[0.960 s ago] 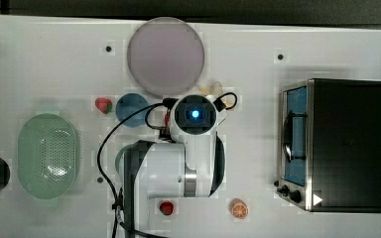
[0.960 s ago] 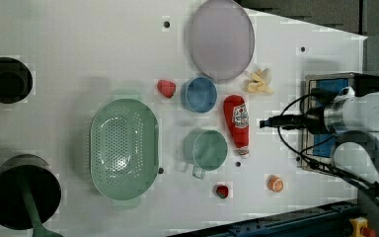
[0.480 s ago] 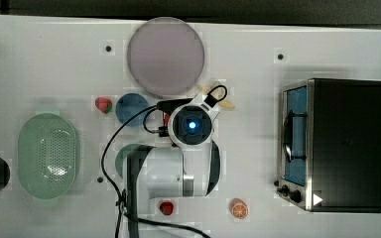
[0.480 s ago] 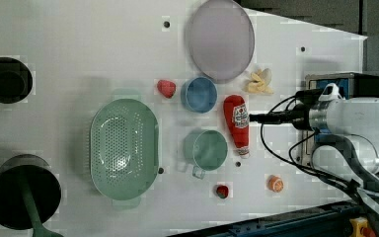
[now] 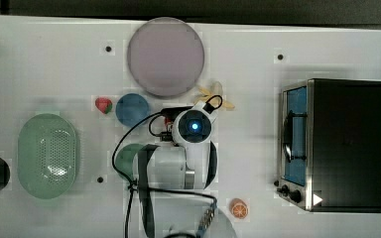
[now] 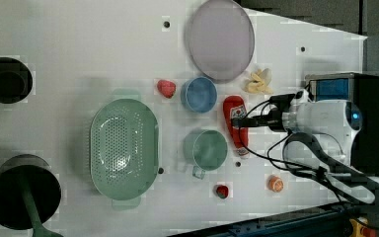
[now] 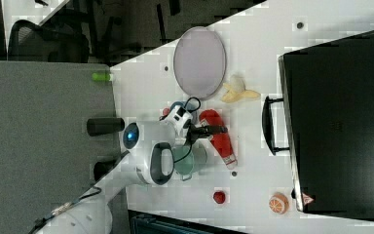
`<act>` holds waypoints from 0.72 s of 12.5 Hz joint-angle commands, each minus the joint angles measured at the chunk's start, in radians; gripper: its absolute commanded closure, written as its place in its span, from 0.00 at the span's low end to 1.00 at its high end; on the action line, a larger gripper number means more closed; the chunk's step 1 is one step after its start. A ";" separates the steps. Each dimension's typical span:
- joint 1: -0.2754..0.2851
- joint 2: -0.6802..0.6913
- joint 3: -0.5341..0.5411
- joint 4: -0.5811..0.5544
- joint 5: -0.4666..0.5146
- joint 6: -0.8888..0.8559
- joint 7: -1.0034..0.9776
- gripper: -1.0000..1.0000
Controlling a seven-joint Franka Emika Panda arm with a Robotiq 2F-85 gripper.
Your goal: Pick Ketchup from the table and place it in strainer.
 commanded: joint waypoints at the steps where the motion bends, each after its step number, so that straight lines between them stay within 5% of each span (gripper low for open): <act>1: 0.010 0.019 0.000 -0.008 0.004 0.043 -0.032 0.04; 4: 0.011 0.009 0.001 -0.006 0.004 0.063 -0.030 0.37; 9: 0.013 -0.146 0.004 -0.001 0.005 0.028 0.058 0.37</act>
